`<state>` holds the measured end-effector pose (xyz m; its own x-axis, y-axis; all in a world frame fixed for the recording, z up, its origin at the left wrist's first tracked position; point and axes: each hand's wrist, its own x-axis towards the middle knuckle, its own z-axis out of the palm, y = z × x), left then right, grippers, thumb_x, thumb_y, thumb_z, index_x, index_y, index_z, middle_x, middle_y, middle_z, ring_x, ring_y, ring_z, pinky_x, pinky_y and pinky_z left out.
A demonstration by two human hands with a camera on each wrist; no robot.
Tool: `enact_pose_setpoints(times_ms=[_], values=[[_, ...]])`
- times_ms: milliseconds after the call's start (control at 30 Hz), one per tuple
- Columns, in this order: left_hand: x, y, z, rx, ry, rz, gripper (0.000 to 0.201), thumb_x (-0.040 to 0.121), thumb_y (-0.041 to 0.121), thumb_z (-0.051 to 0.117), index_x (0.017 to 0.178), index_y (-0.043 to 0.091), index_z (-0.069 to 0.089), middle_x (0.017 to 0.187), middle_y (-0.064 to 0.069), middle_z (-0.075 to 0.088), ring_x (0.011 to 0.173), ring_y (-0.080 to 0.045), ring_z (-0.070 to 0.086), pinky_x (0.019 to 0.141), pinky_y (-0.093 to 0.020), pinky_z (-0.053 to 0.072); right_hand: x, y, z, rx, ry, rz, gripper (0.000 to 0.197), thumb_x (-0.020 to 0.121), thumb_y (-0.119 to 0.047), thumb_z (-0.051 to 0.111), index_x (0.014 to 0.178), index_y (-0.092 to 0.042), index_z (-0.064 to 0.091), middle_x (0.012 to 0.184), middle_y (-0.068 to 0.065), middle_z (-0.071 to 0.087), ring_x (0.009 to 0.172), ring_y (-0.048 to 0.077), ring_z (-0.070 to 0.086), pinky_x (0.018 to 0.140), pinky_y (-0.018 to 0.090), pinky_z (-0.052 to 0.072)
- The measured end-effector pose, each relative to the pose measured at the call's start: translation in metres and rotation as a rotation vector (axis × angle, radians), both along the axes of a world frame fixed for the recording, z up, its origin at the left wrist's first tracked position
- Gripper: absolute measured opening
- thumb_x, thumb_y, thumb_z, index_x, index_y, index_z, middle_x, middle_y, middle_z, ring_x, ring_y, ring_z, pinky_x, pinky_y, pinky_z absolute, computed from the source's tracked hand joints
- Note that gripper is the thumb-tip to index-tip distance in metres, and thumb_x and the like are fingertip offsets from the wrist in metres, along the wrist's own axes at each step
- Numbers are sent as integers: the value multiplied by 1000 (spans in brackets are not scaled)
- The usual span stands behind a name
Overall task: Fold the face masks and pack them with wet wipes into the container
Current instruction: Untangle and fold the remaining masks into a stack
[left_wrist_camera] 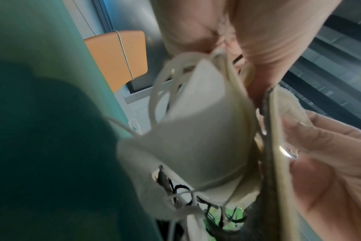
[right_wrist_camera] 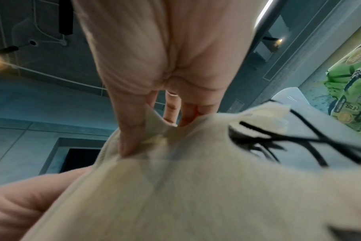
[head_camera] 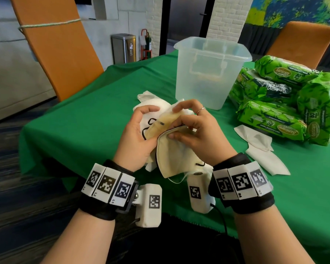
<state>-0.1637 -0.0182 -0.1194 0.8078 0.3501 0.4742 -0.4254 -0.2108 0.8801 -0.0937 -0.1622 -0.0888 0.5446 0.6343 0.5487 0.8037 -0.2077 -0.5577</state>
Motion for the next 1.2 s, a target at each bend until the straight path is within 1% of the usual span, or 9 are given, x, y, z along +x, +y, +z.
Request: enact_pose_setpoints(times_ms=[167,367,533,667,733,800,900,1033,1200], values=[[2,-2,0,-49,26,-100,54,71,7,68,115,36,56,121,0,64,115,-15,59,101,-38,45,2,1,5,-69,39,-5,10,73,-12,75,82,-13,72,91,-11,42,79,-3,44,72,6,34],[2,1,2,3,88,-169,39,79,-12,63,93,24,67,85,22,71,87,7,64,78,-10,47,2,0,8,-32,45,57,9,70,-22,69,79,-21,68,81,-15,46,76,0,46,72,13,39],[2,6,1,-130,155,-207,33,70,16,54,98,20,71,97,-5,74,98,-21,67,88,-33,51,6,-3,7,-4,77,60,11,70,-20,70,78,-12,70,79,-12,49,76,9,50,73,20,42],[4,7,2,-317,104,-130,30,72,30,56,92,18,75,100,-8,73,101,-22,65,89,-34,50,7,-7,9,22,119,77,10,70,-19,70,78,-25,68,79,-11,52,78,14,54,76,27,45],[7,6,3,-325,76,-54,15,77,17,66,90,20,74,99,-6,72,101,-22,65,91,-33,50,8,-8,9,32,125,74,10,70,-18,70,77,-25,67,80,-10,54,79,15,55,76,32,47],[8,6,3,-297,76,-27,26,72,4,72,93,19,70,97,-6,71,97,-21,65,90,-32,51,8,-9,7,57,129,66,9,70,-18,70,76,-23,67,80,-10,55,80,14,56,77,33,47],[5,7,3,-243,66,-38,40,62,2,75,96,21,68,96,0,71,90,-13,66,87,-27,53,8,-9,6,126,145,39,12,69,-16,70,74,-25,66,81,-8,56,83,14,56,79,33,47],[7,12,-2,-161,82,28,45,70,-10,72,95,28,67,92,14,72,92,-7,67,87,-25,52,11,-10,6,208,194,-6,14,68,-17,70,73,-29,64,92,-10,54,86,10,56,81,27,48],[9,14,-1,-174,60,123,48,70,-9,73,92,32,64,89,19,69,92,-10,66,88,-33,53,16,-15,10,75,235,-85,25,73,-14,75,71,-35,62,112,-9,53,104,11,53,85,31,43]])
